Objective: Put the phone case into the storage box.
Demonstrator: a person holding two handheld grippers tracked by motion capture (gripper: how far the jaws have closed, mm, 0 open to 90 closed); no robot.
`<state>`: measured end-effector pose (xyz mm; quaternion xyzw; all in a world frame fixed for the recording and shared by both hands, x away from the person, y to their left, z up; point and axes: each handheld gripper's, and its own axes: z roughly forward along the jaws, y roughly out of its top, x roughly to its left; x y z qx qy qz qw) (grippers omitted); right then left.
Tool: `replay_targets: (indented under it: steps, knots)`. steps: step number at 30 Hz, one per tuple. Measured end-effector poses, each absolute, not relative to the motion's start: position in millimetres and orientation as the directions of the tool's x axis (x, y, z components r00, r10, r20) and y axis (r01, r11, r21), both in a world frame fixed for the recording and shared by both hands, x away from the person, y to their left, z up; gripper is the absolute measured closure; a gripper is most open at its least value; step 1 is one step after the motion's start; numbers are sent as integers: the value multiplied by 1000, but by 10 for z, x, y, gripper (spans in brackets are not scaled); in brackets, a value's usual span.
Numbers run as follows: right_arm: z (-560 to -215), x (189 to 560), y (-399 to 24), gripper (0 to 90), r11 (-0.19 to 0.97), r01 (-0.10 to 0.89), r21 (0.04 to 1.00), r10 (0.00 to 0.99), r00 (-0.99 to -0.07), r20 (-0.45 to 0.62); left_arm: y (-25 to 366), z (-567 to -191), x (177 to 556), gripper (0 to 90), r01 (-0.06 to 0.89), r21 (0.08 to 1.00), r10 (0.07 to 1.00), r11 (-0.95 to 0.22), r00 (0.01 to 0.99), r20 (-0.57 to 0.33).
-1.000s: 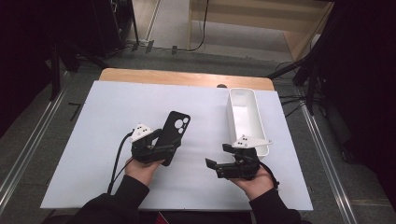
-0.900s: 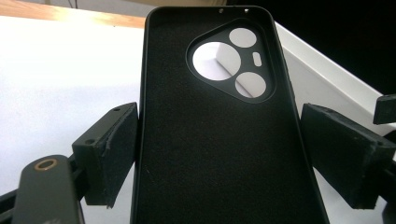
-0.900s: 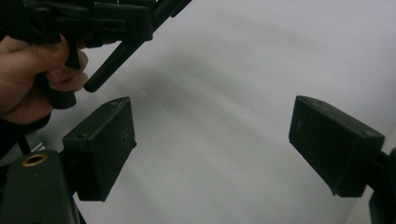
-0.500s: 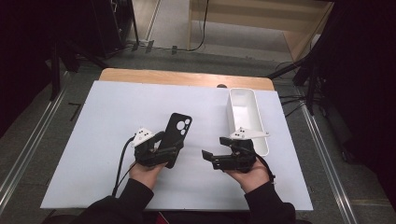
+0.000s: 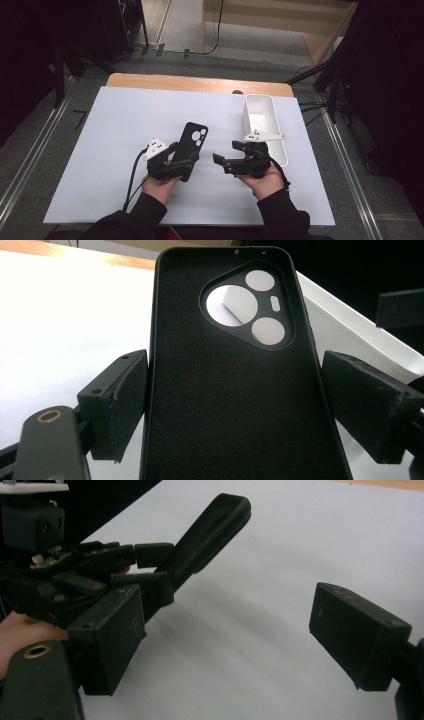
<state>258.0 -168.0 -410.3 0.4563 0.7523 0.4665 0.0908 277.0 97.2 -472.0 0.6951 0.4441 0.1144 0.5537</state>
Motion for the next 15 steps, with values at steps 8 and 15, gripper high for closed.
replay_targets:
  steps: [8,15]
  knots:
    - [-4060,2686,-1641,138,120,614,781,769,-555,318,932,-4738,2735,139,473,881,749,8,581,-319]
    - [-4036,2763,-1595,138,122,617,777,767,-556,321,929,-4742,2739,139,471,882,753,7,578,-315]
